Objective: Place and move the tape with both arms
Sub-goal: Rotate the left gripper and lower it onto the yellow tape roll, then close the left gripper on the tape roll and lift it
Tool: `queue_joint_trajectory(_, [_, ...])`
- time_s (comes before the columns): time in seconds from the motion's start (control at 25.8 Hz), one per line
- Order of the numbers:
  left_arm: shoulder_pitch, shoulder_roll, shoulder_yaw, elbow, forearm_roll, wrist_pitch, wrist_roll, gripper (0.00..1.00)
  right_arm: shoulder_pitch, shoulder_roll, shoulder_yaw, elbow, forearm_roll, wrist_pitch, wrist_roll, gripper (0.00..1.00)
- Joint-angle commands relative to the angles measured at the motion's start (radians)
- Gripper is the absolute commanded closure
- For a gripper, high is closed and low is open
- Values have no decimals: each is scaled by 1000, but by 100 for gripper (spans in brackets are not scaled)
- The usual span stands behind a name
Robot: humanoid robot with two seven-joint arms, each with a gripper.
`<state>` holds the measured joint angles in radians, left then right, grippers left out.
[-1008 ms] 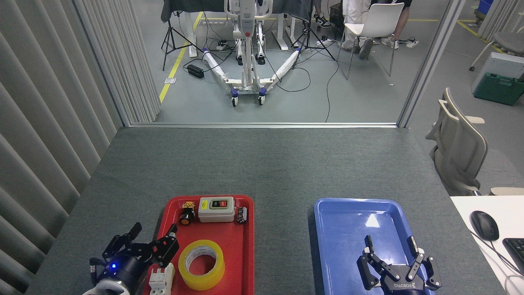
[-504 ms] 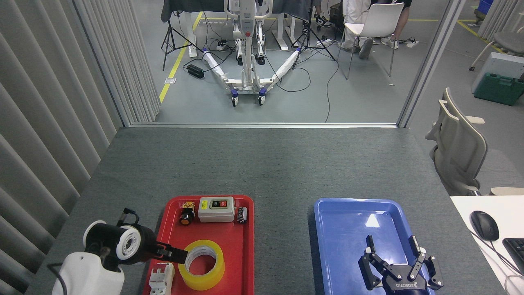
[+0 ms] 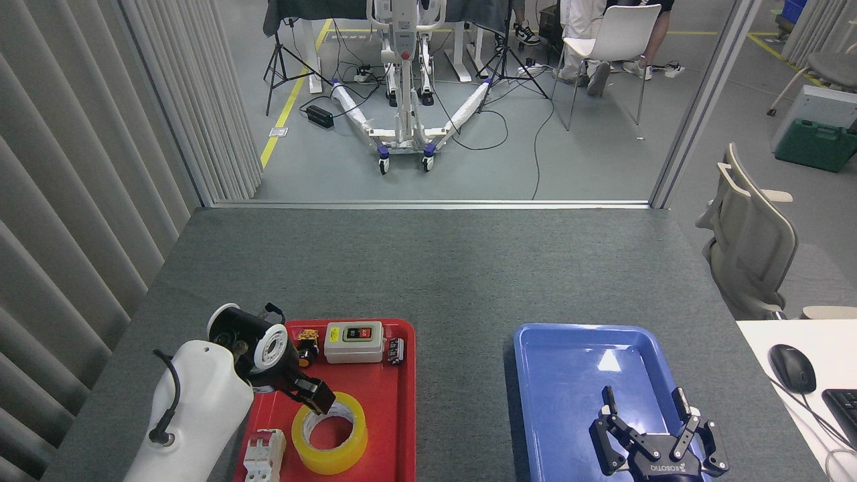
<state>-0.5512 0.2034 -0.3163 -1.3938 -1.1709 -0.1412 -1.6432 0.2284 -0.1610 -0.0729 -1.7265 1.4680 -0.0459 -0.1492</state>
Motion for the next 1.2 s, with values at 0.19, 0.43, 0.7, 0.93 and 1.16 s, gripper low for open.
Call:
queue_joint_trajectory(0.19, [-33,1,-7,159,-1,0,-15,1,3,-2,-2,-1,0,0,3,0])
queue_joint_trajectory(0.43, [-50,-24,-7,217,-1,0,-14,1,3,0,-2,-1,0,0,3,0])
queue_joint_trajectory(0.7, [-73,-48,-4,254,4,-1,-3,1,8,0,-2,-1,0,0,3,0])
queue_joint_trajectory(0.93, [-95,-56,3,308,37,2,23,1,26,3,-2,-1,0,0,3,0])
queue_joint_trajectory(1.16, [-96,-67,2,395,39,5,155,1,26,1,-8,-8,0,0,3,0])
